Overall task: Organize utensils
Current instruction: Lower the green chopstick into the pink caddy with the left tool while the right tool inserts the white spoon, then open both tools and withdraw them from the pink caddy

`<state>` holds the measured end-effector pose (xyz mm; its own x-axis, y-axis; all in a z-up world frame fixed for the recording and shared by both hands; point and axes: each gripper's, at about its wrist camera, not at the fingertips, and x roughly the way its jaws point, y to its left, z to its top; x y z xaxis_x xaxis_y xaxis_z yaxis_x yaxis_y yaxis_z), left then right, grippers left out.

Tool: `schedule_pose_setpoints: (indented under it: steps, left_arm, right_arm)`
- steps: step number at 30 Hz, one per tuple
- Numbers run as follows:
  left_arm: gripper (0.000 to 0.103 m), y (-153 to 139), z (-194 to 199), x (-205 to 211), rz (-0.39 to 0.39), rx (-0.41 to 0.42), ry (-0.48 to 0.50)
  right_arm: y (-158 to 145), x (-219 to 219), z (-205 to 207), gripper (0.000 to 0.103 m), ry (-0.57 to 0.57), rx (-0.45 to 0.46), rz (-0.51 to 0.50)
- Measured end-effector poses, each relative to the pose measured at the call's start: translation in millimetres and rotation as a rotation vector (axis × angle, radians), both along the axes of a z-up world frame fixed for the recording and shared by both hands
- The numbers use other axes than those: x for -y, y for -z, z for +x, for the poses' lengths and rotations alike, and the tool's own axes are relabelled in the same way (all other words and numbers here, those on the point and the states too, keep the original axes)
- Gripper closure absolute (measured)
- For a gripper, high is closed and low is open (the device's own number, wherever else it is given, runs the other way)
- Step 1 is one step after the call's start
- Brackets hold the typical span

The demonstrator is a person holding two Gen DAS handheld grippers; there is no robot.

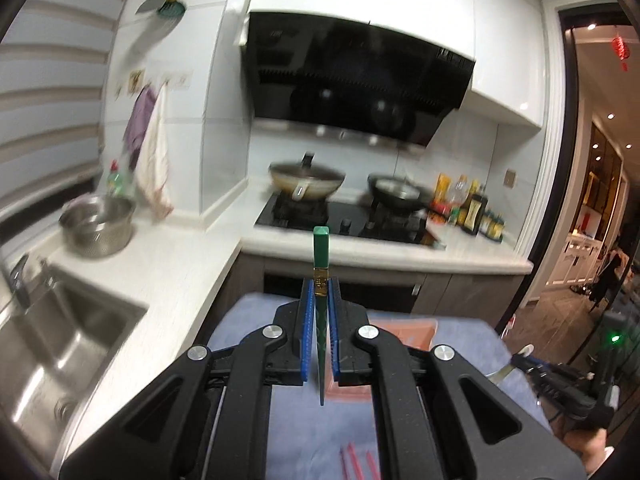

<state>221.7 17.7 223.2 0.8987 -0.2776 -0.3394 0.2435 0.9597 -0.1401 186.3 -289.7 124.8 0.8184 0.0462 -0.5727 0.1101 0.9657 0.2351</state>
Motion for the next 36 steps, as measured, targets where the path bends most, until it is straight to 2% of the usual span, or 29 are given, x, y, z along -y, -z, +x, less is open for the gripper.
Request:
schedule_pose_setpoints:
  steps: [3, 6, 13, 20, 22, 23, 27, 29, 32, 36]
  left_arm:
    - [0.097, -15.7, 22.0, 14.4, -0.016, 0.041, 0.013]
    - [0.096, -15.7, 46.8, 28.3, -0.028, 0.047, 0.024]
    - [0.097, 27.7, 98.4, 47.4, -0.012, -0.039, 0.021]
    - [0.095, 61.0, 115.7, 46.0, -0.011, -0.114, 0.028]
    - [0.084, 65.2, 115.5, 42.9, -0.017, -0.137, 0.024]
    - [0.074, 66.4, 115.0, 41.1, -0.015, -0.144, 0.016]
    - [0.050, 64.7, 99.2, 30.9, -0.010, -0.136, -0.023]
    - [0.047, 62.4, 87.0, 23.1, -0.010, -0.134, -0.034]
    - [0.045, 63.0, 65.8, 10.9, -0.005, -0.146, -0.044]
    - [0.035, 76.9, 32.0, -8.4, 0.001, -0.178, -0.075]
  right_arm:
    - [-8.4, 1.2, 32.2, 0.096, 0.002, 0.016, 0.000]
    - [-7.6, -1.7, 63.0, 0.096, 0.001, 0.015, -0.007]
    - [20.4, -10.8, 117.1, 0.096, -0.014, -0.041, -0.021]
    - [50.7, -15.1, 128.7, 0.093, -0.031, -0.098, -0.022]
    - [47.0, -15.7, 123.4, 0.086, -0.025, -0.085, -0.035]
    - [43.9, -15.8, 121.5, 0.081, -0.020, -0.077, -0.040]
    - [33.4, -13.0, 101.4, 0.075, -0.019, -0.059, -0.034]
    - [29.7, -11.7, 85.0, 0.067, -0.017, -0.054, -0.031]
    - [29.9, -10.9, 51.9, 0.062, -0.013, -0.059, -0.036]
    - [41.9, -11.4, 1.7, 0.055, -0.006, -0.087, -0.042]
